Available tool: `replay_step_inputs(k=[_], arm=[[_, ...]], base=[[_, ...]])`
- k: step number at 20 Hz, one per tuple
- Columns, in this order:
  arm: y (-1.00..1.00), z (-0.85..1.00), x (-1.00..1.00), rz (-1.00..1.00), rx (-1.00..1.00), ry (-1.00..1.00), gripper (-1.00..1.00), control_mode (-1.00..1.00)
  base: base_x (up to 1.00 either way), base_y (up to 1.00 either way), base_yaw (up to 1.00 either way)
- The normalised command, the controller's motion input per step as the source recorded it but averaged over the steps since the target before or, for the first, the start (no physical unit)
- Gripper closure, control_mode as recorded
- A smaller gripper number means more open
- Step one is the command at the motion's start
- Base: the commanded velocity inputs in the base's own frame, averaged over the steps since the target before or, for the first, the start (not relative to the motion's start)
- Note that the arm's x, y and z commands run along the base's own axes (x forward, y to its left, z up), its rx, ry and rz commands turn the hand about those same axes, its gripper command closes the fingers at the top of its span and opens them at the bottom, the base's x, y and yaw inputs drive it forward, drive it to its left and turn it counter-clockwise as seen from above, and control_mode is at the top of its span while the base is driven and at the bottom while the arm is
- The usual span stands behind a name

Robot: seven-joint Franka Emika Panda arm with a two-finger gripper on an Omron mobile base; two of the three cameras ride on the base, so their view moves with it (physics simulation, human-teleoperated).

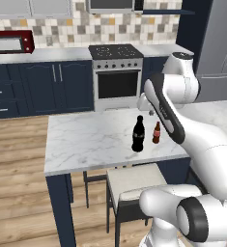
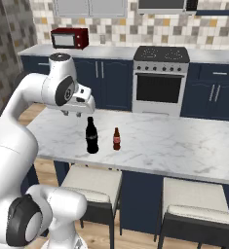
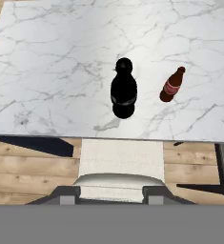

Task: Place the large bottle from the dining counter next to the other large bottle outside the sink, and place the small bottle from the dining counter next to the other small bottle inside the sink.

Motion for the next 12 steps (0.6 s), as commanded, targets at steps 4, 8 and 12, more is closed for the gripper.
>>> replay_step_inputs(k=[4,8,12], arm=[[0.0,-0.01,-0.09,0.0,0.0,0.0,-1.0,-1.0],[0.0,-0.05,-0.22,0.0,0.0,-0.06,-1.0,-1.0],[0.0,-0.06,-0.26,0.0,0.0,-0.14,-1.0,-1.0]], base=[[0.0,0.0,0.0],[0.0,0.0,0.0],[0.0,0.0,0.0]])
